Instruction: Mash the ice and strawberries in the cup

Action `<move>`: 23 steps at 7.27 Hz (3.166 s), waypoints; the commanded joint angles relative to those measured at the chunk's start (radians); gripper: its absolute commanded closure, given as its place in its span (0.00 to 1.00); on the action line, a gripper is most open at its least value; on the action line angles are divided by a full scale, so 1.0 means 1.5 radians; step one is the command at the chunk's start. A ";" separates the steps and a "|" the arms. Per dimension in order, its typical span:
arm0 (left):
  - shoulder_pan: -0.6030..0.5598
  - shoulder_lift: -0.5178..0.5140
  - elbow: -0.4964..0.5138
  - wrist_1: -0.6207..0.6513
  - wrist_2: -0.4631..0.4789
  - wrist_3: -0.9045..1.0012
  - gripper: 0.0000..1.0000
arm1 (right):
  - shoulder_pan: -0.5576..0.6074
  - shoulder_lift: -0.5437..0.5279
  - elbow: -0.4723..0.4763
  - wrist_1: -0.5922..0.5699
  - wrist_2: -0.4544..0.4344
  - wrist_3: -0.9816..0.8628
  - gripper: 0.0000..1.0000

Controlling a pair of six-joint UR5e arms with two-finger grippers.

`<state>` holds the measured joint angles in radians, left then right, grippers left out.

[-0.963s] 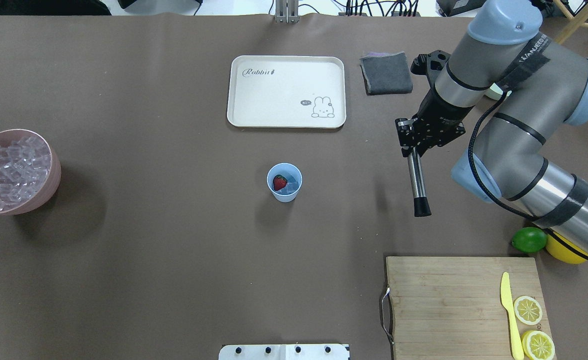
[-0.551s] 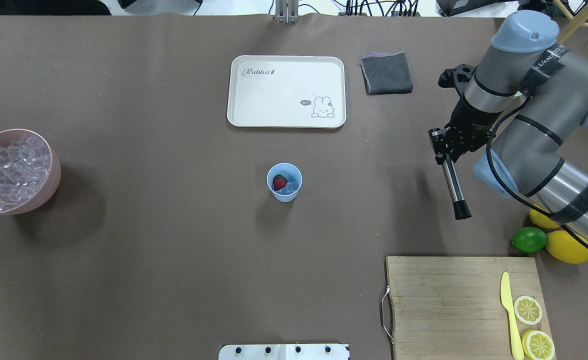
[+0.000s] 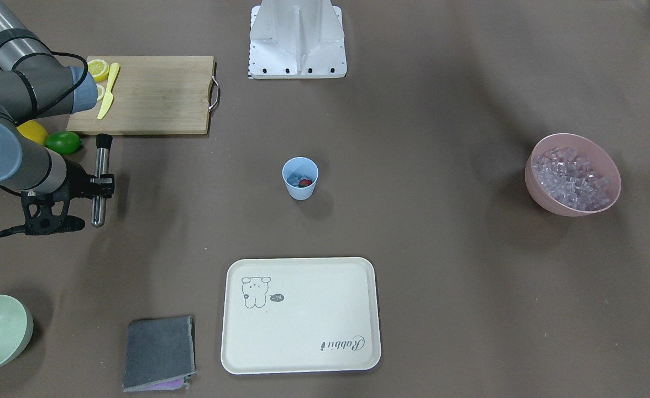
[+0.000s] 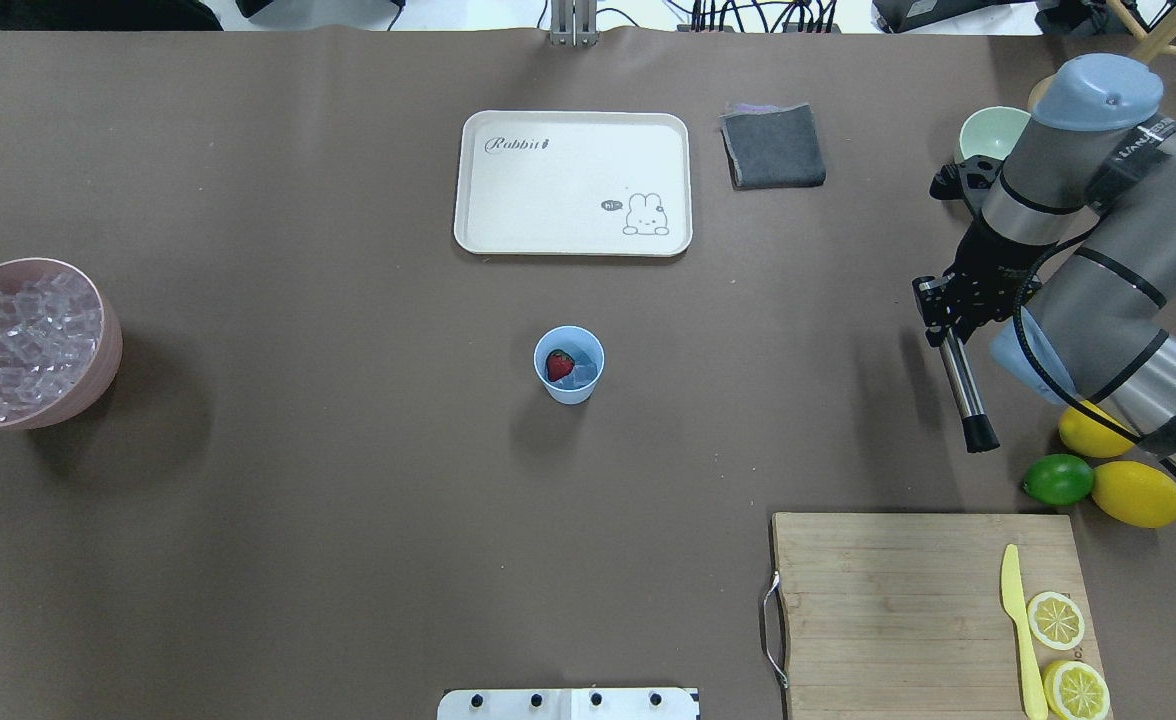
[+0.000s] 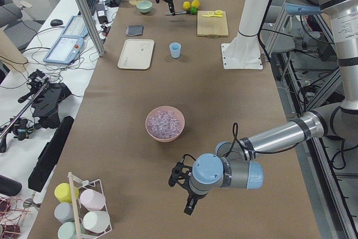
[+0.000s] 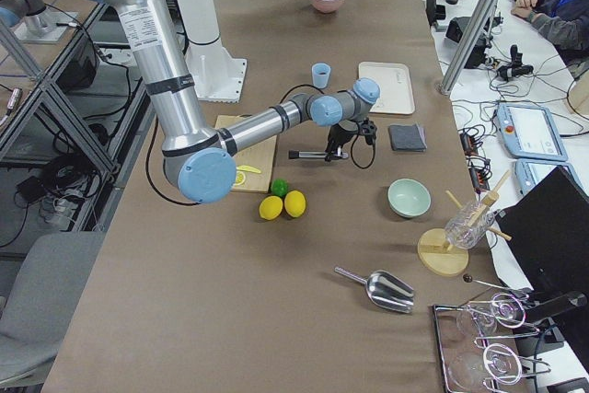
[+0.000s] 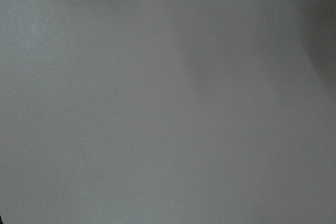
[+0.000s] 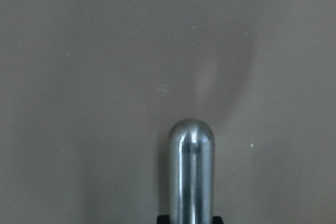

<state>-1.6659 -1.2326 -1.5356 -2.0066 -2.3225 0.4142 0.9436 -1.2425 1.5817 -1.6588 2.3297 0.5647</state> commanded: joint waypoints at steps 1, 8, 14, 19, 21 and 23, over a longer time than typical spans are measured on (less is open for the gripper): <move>0.000 0.001 0.000 -0.009 0.001 0.000 0.01 | 0.008 -0.001 -0.064 0.066 -0.001 0.002 1.00; 0.000 0.003 0.001 -0.010 0.001 0.004 0.01 | 0.009 0.007 -0.087 0.080 -0.009 0.033 0.01; 0.000 0.003 0.001 -0.009 0.001 -0.001 0.01 | 0.049 0.043 -0.069 0.083 -0.003 0.033 0.00; 0.065 -0.098 -0.112 0.229 0.001 -0.238 0.01 | 0.163 0.019 0.064 0.001 0.007 -0.025 0.00; 0.073 -0.181 -0.173 0.464 0.005 -0.227 0.01 | 0.201 -0.003 0.132 -0.168 -0.001 -0.176 0.00; 0.074 -0.181 -0.172 0.461 0.004 -0.227 0.01 | 0.228 -0.099 0.161 -0.177 -0.015 -0.191 0.00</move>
<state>-1.5572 -1.4959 -1.7880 -1.3384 -2.3158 0.0726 1.2545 -1.3146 1.7943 -1.9003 2.3227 0.3044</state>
